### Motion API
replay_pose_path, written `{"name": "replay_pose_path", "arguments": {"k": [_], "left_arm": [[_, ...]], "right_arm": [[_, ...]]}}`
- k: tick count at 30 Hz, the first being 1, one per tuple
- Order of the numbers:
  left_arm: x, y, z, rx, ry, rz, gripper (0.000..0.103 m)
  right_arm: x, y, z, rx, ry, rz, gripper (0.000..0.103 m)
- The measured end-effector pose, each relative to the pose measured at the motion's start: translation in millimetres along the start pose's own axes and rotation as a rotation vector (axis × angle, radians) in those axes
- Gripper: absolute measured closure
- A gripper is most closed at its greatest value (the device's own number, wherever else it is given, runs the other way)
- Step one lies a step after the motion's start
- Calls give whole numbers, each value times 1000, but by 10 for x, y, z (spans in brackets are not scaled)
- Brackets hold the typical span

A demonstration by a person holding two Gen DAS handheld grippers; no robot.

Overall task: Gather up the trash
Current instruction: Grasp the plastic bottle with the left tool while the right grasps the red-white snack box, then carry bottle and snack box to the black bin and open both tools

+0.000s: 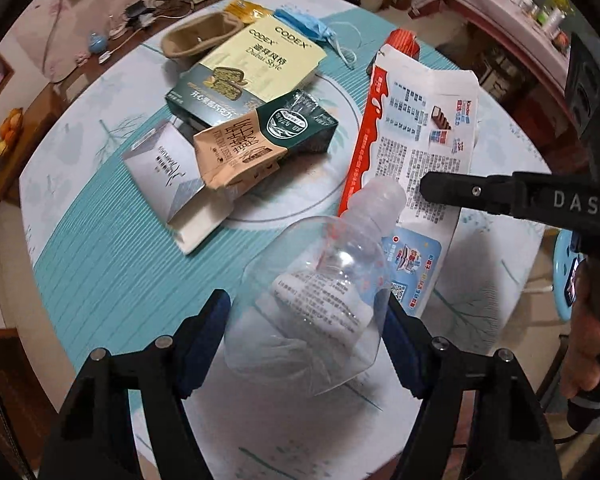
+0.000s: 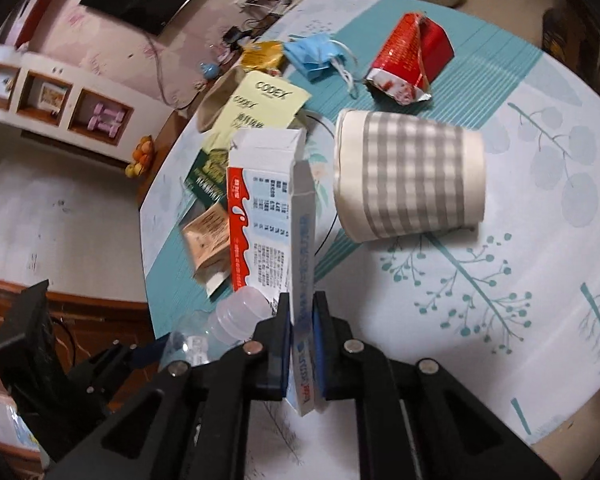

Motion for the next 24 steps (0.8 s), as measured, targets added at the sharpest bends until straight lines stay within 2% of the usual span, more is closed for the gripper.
{"name": "replay_pose_path", "arguments": {"k": [6, 12, 13, 15, 24], "left_arm": [[194, -194, -285, -17, -45, -31, 32], [434, -735, -531, -13, -78, -67, 33], [473, -848, -559, -14, -85, -71, 34], [548, -1068, -589, -11, -91, -76, 50], [1041, -2132, -294, 13, -54, -152, 53]], "right_arm": [[200, -25, -268, -6, 2, -57, 94], [403, -200, -654, -24, -7, -109, 94], [453, -262, -754, -28, -10, -120, 94], [532, -385, -906, -34, -12, -134, 94], [977, -1225, -1443, -15, 26, -163, 94]]}}
Point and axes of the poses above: each gripper's, at about its wrist camera, not at the fingertips, and z roughly the way its jaws point, y to its left, x to its underside, the point moved 7 cm from there along z, roughly the way its jaws point, and after that the axes turned 3 degrees about y, right-handed, at the moved point
